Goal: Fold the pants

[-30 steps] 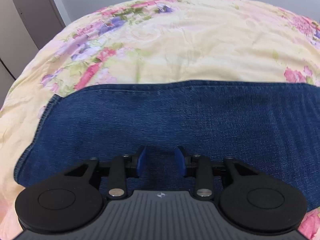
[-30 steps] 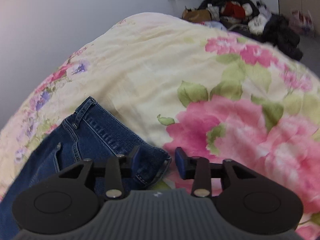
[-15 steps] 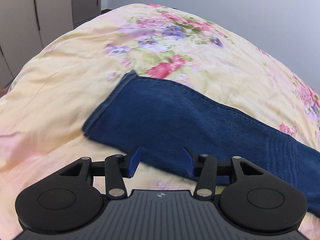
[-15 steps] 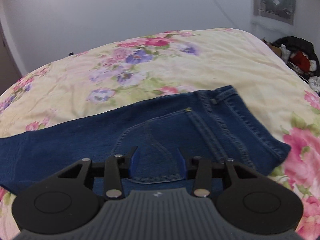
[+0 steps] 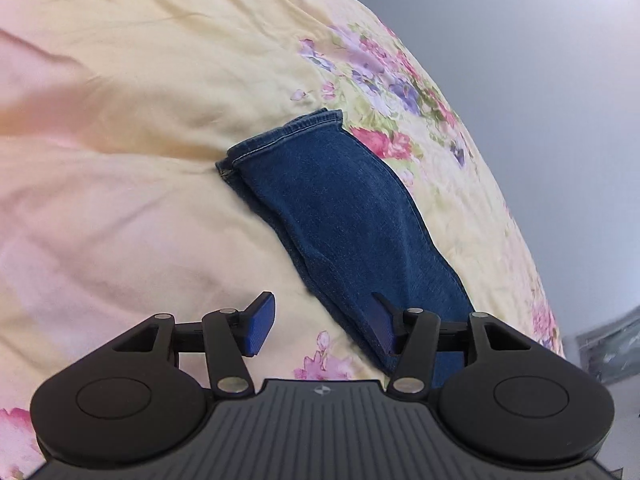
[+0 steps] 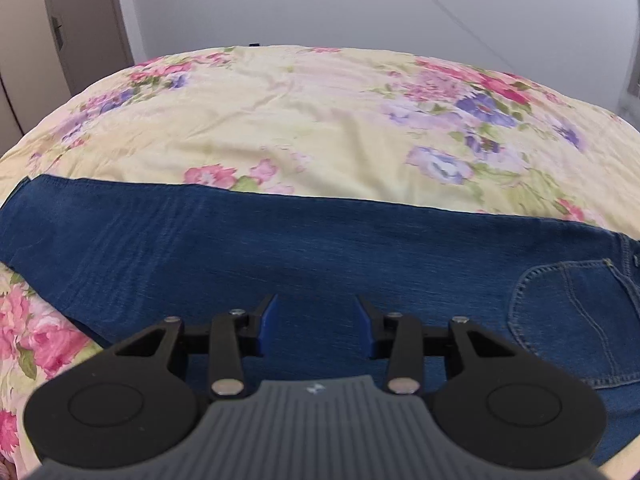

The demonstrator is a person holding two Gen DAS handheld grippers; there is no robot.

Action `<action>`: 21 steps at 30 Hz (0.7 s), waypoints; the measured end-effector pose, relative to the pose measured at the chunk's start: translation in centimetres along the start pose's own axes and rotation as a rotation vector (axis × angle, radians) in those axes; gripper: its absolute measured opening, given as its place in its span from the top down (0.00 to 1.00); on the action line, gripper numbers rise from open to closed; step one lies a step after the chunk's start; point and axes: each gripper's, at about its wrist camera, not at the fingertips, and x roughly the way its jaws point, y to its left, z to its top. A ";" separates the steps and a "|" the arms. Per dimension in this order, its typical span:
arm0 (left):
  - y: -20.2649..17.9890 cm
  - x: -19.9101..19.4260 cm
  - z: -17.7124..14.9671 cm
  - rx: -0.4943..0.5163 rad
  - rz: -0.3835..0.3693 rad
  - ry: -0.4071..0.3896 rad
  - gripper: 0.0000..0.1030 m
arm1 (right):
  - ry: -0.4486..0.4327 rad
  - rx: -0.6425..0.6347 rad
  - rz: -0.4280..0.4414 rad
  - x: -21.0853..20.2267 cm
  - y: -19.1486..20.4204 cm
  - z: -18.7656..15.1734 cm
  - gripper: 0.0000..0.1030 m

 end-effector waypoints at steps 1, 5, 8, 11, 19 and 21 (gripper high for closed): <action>0.3 0.2 0.0 -0.025 -0.017 -0.009 0.40 | 0.001 -0.011 0.007 0.5 0.8 0.2 0.70; 1.3 1.4 0.1 -0.098 -0.079 -0.016 0.40 | 0.019 -0.032 0.033 2.3 3.3 0.7 0.76; 1.7 2.6 0.3 -0.124 -0.106 -0.009 0.40 | 0.027 -0.046 0.041 3.1 4.3 0.9 0.76; 2.3 3.5 0.5 -0.136 -0.112 -0.009 0.40 | 0.036 -0.043 0.049 4.0 4.7 1.3 0.76; 3.0 4.8 3.0 -0.158 -0.137 -0.062 0.45 | 0.050 -0.025 0.091 6.5 4.7 3.1 0.76; 2.8 5.1 3.6 -0.141 -0.106 -0.077 0.53 | 0.052 -0.015 0.109 7.5 4.9 3.8 0.76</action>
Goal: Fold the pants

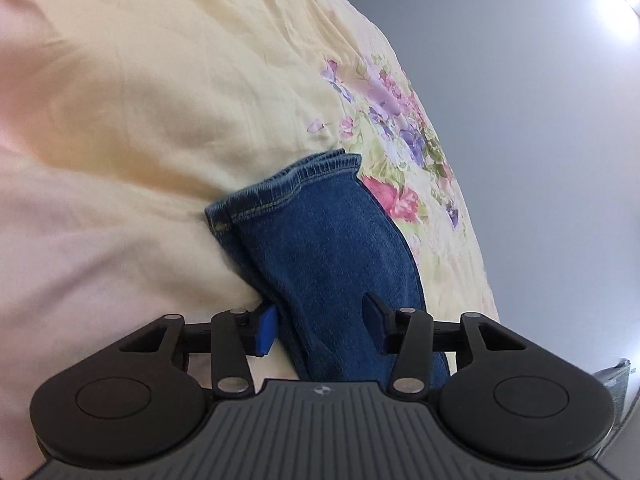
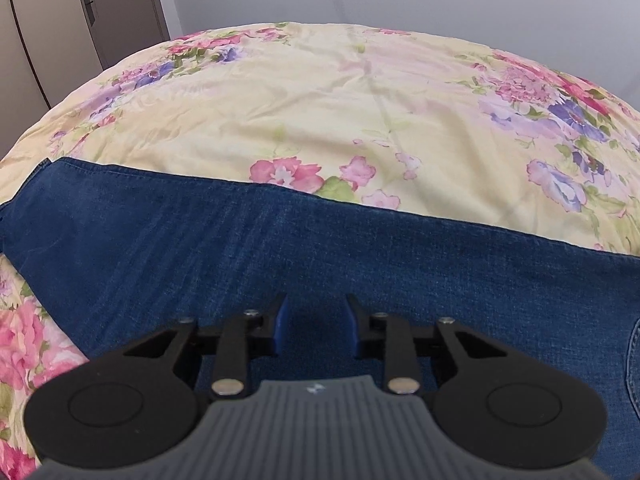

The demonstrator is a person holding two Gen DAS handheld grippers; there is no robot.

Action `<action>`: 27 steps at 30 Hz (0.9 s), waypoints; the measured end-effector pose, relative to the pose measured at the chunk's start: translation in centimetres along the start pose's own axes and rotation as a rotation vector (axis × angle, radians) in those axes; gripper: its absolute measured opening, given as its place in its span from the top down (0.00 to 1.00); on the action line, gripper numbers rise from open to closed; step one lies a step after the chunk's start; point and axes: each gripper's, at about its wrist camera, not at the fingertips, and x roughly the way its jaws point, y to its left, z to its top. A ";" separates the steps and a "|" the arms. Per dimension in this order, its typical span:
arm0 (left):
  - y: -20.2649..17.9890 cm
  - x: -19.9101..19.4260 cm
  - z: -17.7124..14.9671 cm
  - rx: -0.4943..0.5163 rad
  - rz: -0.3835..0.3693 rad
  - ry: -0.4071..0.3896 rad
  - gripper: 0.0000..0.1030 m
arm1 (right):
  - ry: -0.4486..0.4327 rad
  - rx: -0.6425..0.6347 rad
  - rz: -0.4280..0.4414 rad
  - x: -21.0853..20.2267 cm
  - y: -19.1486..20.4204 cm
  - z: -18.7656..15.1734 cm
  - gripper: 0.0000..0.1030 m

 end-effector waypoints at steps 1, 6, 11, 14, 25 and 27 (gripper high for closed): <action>-0.1 0.2 0.2 0.016 0.014 -0.001 0.55 | 0.003 0.009 0.007 0.5 0.1 0.3 0.77; -0.8 0.7 0.3 0.122 0.090 -0.031 0.75 | 0.003 0.050 0.044 3.9 1.3 2.9 0.84; -0.8 1.2 0.0 0.184 0.115 -0.039 0.80 | 0.037 0.060 -0.009 7.5 2.1 5.5 0.96; -0.9 1.7 0.0 0.195 0.129 -0.040 0.81 | 0.067 0.095 -0.027 9.3 1.6 6.3 1.00; -1.2 2.0 -0.1 0.207 0.158 -0.037 0.81 | 0.118 0.063 -0.028 5.2 3.4 3.3 1.00; -1.3 2.0 -0.2 0.208 0.164 -0.040 0.81 | 0.126 0.061 -0.011 3.5 3.7 1.8 1.00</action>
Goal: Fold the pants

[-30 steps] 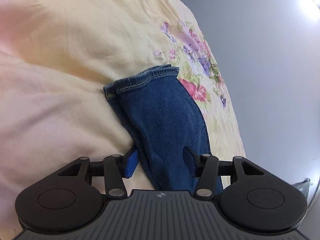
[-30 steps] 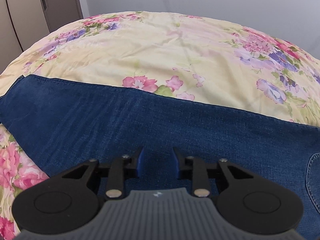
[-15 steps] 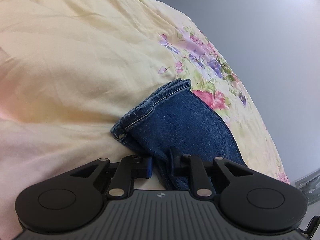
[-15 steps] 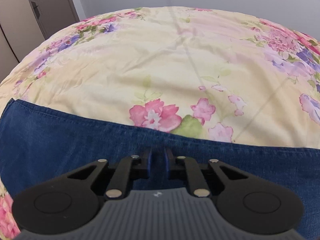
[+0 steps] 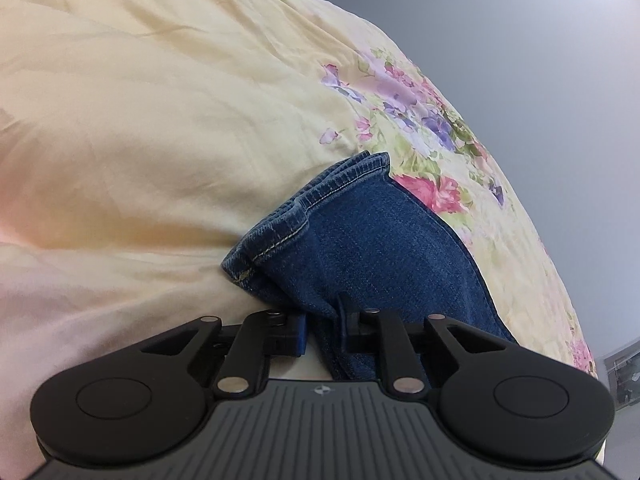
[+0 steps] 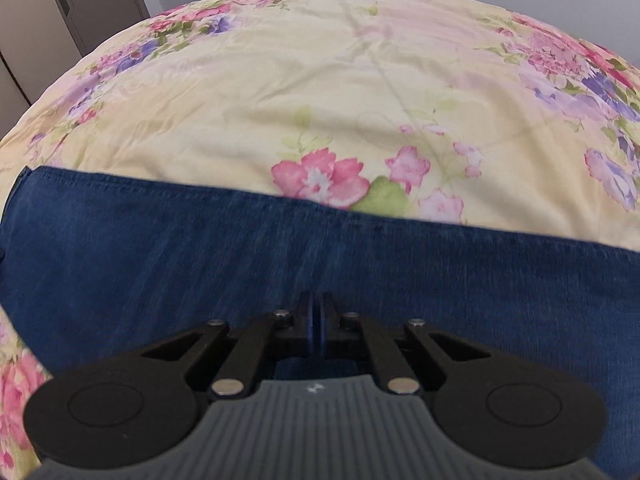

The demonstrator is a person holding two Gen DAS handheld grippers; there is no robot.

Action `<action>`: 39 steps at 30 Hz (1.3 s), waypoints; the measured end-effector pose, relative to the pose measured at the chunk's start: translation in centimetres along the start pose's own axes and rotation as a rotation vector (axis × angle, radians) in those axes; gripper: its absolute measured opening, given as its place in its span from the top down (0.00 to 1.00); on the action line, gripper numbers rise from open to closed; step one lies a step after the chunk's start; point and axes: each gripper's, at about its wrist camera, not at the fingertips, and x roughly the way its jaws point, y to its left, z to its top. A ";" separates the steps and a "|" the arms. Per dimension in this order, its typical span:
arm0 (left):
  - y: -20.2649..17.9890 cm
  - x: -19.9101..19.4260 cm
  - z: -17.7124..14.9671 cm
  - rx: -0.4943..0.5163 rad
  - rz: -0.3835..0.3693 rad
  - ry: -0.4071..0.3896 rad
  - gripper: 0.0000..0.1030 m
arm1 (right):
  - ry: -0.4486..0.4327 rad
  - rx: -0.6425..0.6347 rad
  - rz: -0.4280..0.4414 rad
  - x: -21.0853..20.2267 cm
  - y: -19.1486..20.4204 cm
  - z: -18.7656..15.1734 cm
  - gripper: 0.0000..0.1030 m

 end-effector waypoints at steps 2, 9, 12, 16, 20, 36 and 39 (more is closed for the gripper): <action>0.0 0.0 0.0 -0.005 0.004 -0.001 0.81 | 0.010 -0.011 0.011 -1.6 0.4 -2.0 1.00; -0.4 -0.3 0.1 0.005 0.010 -0.005 0.86 | 0.065 -0.007 0.032 -3.5 0.5 -7.5 1.00; -1.3 -1.1 -0.1 0.024 0.022 -0.032 0.89 | 0.074 0.019 0.036 -2.2 -0.2 -8.3 1.00; -3.6 -3.5 -0.1 0.083 0.015 -0.095 0.94 | 0.087 0.043 0.036 -1.8 -0.5 -8.2 1.00; -8.4 -6.2 -0.7 0.246 0.012 -0.167 0.94 | 0.078 0.038 0.065 -2.8 -0.9 -8.0 1.00; -29.8 -8.2 -18.6 1.169 -0.021 -0.232 0.95 | -0.064 0.117 0.095 -11.5 -7.4 -10.4 0.97; -30.9 -5.8 -24.8 1.379 0.010 -0.161 0.95 | -0.058 0.145 0.092 -12.3 -9.3 -11.7 0.97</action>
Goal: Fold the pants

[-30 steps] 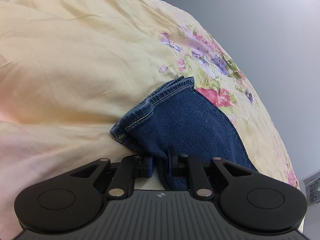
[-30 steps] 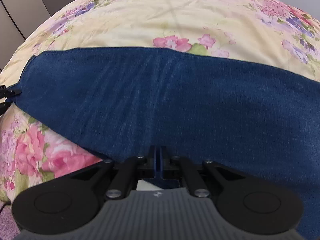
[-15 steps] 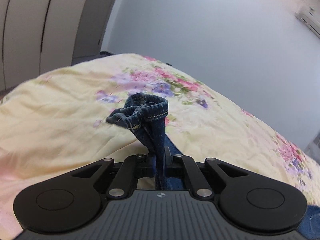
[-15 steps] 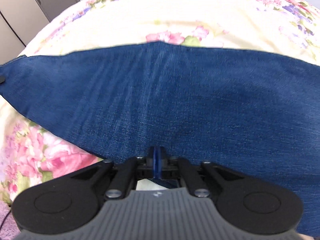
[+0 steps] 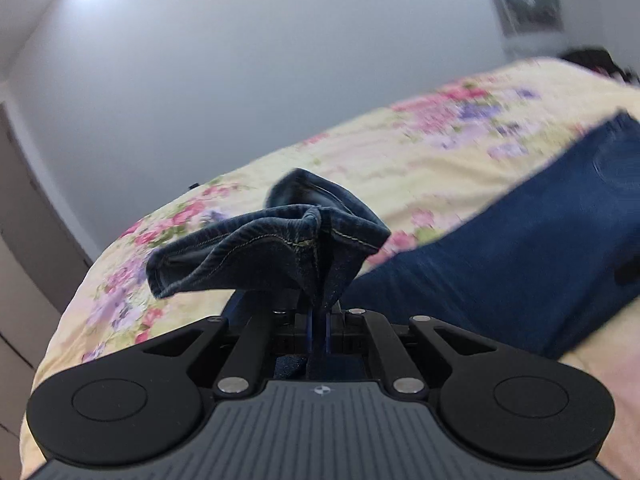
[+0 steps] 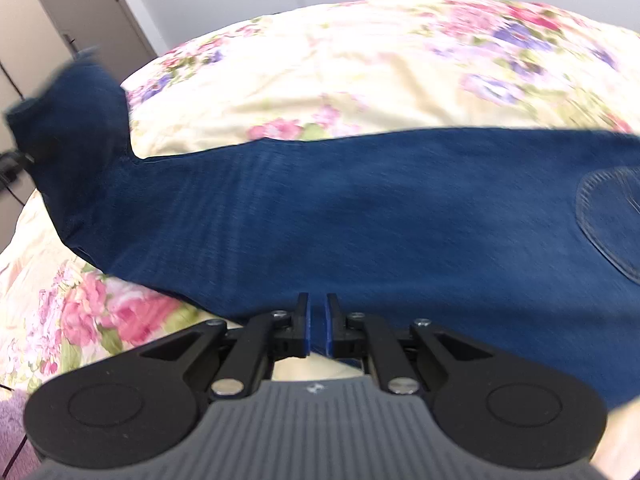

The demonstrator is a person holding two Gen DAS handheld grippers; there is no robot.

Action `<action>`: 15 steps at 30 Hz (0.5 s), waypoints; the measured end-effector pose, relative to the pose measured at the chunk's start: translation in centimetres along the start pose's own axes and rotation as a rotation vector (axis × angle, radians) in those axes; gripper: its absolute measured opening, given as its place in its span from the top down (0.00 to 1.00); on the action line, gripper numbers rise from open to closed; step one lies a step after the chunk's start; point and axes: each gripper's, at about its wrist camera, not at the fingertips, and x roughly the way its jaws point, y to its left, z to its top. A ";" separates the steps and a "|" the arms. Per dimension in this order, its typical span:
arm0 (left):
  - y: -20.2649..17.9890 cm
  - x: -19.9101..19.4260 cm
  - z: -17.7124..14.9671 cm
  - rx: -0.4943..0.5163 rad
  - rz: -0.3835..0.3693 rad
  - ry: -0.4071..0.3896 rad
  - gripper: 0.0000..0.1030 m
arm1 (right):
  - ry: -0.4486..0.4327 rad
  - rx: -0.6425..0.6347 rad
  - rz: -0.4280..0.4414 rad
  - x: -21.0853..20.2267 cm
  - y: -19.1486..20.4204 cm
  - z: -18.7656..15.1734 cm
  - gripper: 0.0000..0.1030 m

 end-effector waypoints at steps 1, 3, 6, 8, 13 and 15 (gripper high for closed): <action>-1.9 0.5 -0.4 0.061 -0.020 0.031 0.95 | 0.004 0.009 -0.001 -0.3 -0.7 -0.4 0.97; -5.1 1.5 -1.6 0.178 -0.054 0.080 0.95 | 0.016 0.027 -0.003 -0.6 -1.9 -1.2 0.97; -7.6 2.0 -3.5 0.285 -0.085 0.141 0.94 | 0.032 0.041 -0.006 -0.7 -3.2 -2.3 0.97; -7.3 2.3 -4.1 0.269 -0.118 0.180 0.92 | 0.041 0.054 0.004 -0.6 -4.0 -2.9 0.97; -3.9 2.6 -3.7 0.075 -0.285 0.232 0.78 | 0.054 0.054 0.031 0.0 -4.3 -3.6 0.97; -2.6 2.7 -3.5 0.000 -0.340 0.243 0.70 | 0.052 0.053 0.045 0.1 -4.0 -3.7 0.97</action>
